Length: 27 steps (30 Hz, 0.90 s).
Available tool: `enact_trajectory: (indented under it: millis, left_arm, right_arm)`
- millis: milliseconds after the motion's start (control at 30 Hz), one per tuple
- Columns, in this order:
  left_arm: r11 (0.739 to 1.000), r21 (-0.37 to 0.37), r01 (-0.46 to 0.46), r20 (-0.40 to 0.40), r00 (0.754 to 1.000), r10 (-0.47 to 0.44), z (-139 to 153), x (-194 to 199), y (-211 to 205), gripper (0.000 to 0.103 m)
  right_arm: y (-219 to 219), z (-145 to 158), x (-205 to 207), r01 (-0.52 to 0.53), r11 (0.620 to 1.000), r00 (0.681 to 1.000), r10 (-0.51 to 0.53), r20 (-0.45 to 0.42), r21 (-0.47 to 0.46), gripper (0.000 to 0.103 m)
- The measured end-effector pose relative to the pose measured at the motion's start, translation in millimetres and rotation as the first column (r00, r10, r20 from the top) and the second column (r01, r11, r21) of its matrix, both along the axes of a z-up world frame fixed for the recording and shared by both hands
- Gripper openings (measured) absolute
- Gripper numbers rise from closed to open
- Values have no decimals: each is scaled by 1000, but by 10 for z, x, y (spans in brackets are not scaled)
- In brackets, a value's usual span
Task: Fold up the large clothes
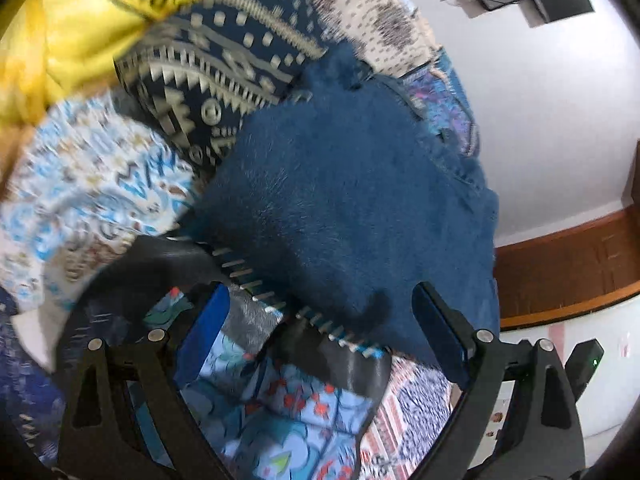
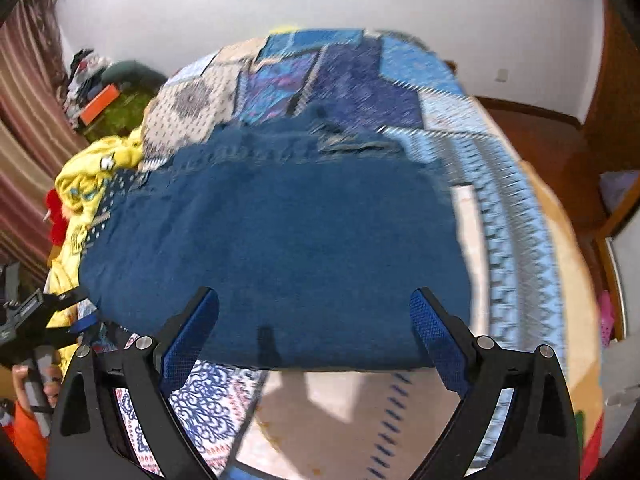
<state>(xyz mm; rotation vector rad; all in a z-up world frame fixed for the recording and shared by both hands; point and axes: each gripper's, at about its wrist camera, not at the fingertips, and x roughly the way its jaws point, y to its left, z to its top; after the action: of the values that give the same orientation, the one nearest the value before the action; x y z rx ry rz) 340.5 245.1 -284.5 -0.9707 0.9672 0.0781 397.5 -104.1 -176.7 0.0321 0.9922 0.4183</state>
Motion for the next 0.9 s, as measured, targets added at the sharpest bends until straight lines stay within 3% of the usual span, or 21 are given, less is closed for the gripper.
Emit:
enact_trajectory:
  millis: [100, 200, 367, 400, 433, 467, 500, 700, 833, 900]
  left_arm:
    - [1000, -17, -5, 0, 1000, 5, -97, 118, -13, 91]
    - [999, -41, 23, 48, 999, -21, -68, 273, -28, 77]
    - [1000, 1, -11, 32, 999, 11, -98, 484, -56, 76]
    - [999, 1, -41, 29, 999, 41, -82, 471, -55, 71]
    - [997, 17, -74, 20, 997, 73, -67, 445, -56, 57]
    - [992, 53, -113, 14, 994, 113, -14, 383, -48, 49]
    - [989, 73, -130, 33, 991, 128, 40, 344, -58, 34]
    - [973, 173, -155, 167, 978, 126, 604, 311, -111, 26]
    - [960, 219, -176, 269, 956, 114, 1052, 264, -91, 25]
    - [943, 280, -181, 314, 945, 88, 1305, 266, -118, 25]
  right_arm:
    - [147, -113, 8, -28, 1000, 999, 28, -33, 7, 95]
    - [237, -195, 11, -51, 999, 998, 51, -47, -4, 95]
    - [270, -261, 21, -43, 999, 998, 42, -48, -24, 96]
    - [271, -254, 15, -43, 999, 998, 41, -48, -25, 96]
    - [266, -245, 7, -44, 999, 998, 43, -52, -21, 96]
    - [270, -238, 9, -44, 999, 998, 43, -56, -20, 96]
    - [265, -230, 4, -44, 999, 997, 43, -59, -20, 96]
    - [243, -120, -23, -38, 999, 997, 36, -67, -28, 96]
    - [319, 91, -56, -49, 999, 999, 48, -23, -23, 96]
    - [419, 200, -72, -64, 998, 998, 64, 6, -15, 96]
